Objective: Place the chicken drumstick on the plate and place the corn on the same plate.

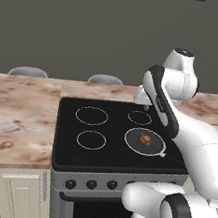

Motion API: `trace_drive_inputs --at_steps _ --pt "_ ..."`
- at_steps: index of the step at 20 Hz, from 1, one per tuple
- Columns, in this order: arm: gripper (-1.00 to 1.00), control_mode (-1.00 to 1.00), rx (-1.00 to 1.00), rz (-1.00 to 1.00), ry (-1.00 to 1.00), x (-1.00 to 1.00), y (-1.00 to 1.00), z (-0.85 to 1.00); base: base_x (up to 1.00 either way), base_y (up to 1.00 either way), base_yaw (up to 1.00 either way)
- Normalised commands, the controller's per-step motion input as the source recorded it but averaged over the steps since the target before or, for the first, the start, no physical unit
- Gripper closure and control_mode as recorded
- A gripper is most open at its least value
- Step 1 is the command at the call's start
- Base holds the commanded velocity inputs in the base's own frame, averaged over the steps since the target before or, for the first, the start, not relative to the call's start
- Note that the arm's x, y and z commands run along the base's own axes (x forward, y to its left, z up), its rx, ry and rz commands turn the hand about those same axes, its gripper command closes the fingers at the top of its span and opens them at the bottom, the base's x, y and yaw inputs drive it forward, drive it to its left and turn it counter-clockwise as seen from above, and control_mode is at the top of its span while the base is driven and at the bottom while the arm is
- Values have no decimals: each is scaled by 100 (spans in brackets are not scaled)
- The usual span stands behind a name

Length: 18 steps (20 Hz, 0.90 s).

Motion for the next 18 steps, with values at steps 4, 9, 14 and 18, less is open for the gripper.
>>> trace_drive_inputs --at_steps 4,9,14,18 --pt "-100 -100 0 0 1 -1 0 0 0 0 0" --pt "-100 -100 0 0 3 0 0 -23 0 0 0" --pt "-100 -100 0 0 12 0 -15 -54 0 0 0" --pt "-100 -100 0 0 15 23 -39 -55 0 0 0"
